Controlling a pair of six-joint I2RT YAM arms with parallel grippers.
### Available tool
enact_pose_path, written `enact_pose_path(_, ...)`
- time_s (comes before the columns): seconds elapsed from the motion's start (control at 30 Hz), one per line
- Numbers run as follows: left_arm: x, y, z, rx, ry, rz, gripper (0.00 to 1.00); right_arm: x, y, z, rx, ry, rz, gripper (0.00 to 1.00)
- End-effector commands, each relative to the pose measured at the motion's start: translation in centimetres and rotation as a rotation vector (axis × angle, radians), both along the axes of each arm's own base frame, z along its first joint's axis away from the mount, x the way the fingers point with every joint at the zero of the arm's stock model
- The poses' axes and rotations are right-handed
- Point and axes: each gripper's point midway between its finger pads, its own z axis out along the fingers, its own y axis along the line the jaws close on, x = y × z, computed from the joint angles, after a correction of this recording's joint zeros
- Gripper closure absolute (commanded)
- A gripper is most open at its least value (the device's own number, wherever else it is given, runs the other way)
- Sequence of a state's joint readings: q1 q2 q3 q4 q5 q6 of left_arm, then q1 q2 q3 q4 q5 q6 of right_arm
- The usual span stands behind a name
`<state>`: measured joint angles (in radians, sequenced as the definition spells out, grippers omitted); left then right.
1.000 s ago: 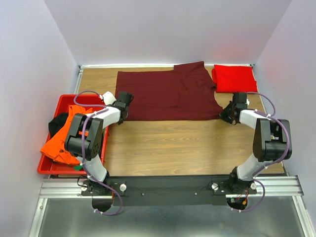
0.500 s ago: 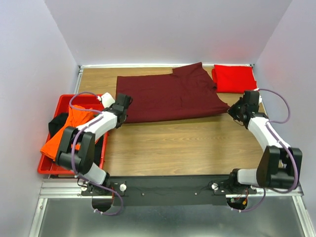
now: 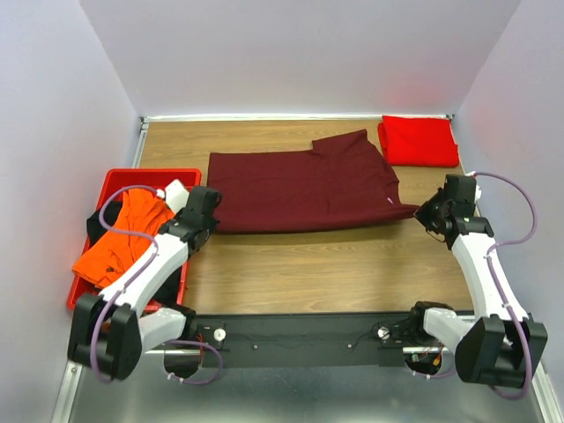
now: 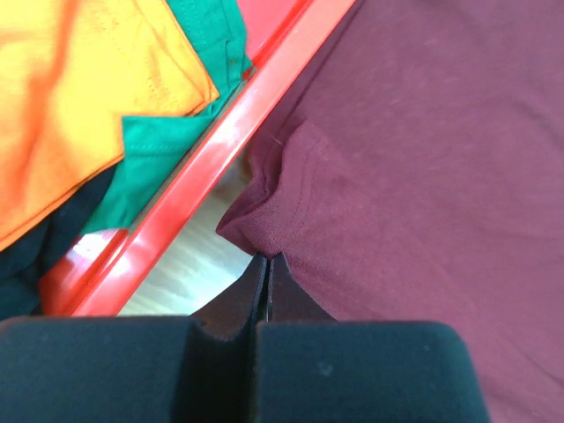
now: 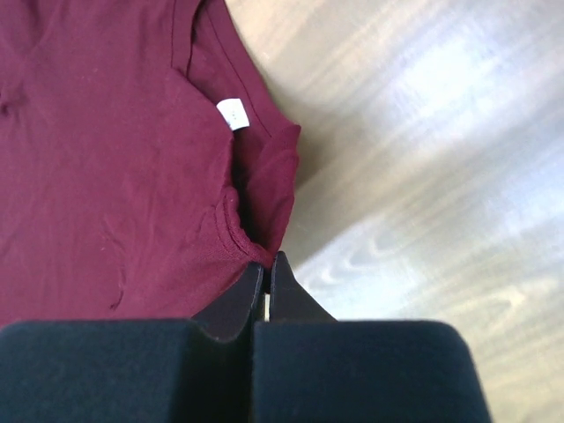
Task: Fold and stack the t-shirts
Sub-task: Fold the tshirt
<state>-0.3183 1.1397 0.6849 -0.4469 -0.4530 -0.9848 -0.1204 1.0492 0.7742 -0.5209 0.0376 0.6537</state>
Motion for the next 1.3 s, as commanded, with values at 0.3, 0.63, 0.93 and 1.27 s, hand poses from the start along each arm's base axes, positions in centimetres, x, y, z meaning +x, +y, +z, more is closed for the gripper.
enact_pose_path(0.3,-3.6,-0.5,1.3,-0.101,-0.041,-0.023,1.0,-6.7,-0.2,1.1,0.013,0.044,-0.096,0.9)
enact_pose_path(0.63,-3.5,-1.9,4.6,-0.169,-0.153,-0.107,0.54,-6.9,0.7,2.4,0.027,0.032,-0.023,0.0)
enact_pose_path(0.93,0.7,-1.7,9.4,-0.078,-0.235,-0.138,0.51,1.3,2.9,3.6,0.115,-0.11,0.142,0.0)
enact_pose_path(1.27,11.3,-2.3,9.6,0.016,-0.159,-0.115,0.51,15.1,1.7,5.1,-0.002,-0.197,0.245,0.05)
